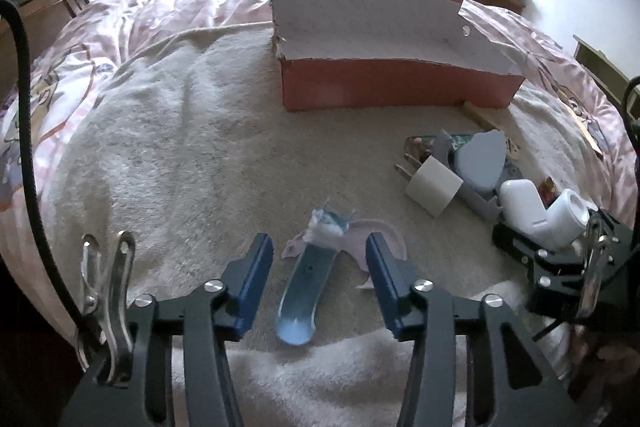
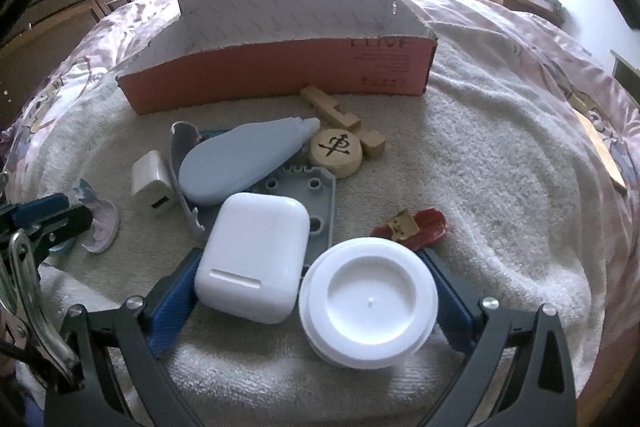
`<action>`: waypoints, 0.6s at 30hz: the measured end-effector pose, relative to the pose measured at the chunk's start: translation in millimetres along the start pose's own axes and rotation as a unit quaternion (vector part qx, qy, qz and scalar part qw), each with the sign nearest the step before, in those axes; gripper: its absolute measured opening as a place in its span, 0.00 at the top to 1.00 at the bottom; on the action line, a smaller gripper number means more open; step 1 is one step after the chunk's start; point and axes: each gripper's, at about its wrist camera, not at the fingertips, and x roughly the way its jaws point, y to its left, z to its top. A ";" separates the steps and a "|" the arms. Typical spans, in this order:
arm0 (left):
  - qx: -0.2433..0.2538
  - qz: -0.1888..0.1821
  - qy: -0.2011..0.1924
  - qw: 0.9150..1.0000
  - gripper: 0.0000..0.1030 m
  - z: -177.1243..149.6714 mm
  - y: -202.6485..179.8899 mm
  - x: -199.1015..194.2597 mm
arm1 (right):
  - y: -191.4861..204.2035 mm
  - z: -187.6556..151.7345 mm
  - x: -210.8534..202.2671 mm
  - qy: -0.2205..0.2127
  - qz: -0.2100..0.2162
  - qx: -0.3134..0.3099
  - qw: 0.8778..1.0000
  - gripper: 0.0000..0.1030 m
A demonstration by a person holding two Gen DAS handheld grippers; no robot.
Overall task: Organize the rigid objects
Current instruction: 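Grasp the light blue scoop with the left tool while the right tool grasps the white jar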
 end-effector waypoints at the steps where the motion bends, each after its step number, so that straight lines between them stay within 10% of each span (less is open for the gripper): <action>1: -0.002 0.000 0.001 1.000 0.54 -1.3 1.8 -1.0 | -0.1 -0.1 -0.5 0.000 0.001 0.000 1.000 0.01; 18: -0.007 -0.006 0.008 1.000 0.79 -11.5 7.4 3.0 | -0.4 1.2 -21.6 -0.010 0.031 -0.018 0.999 0.05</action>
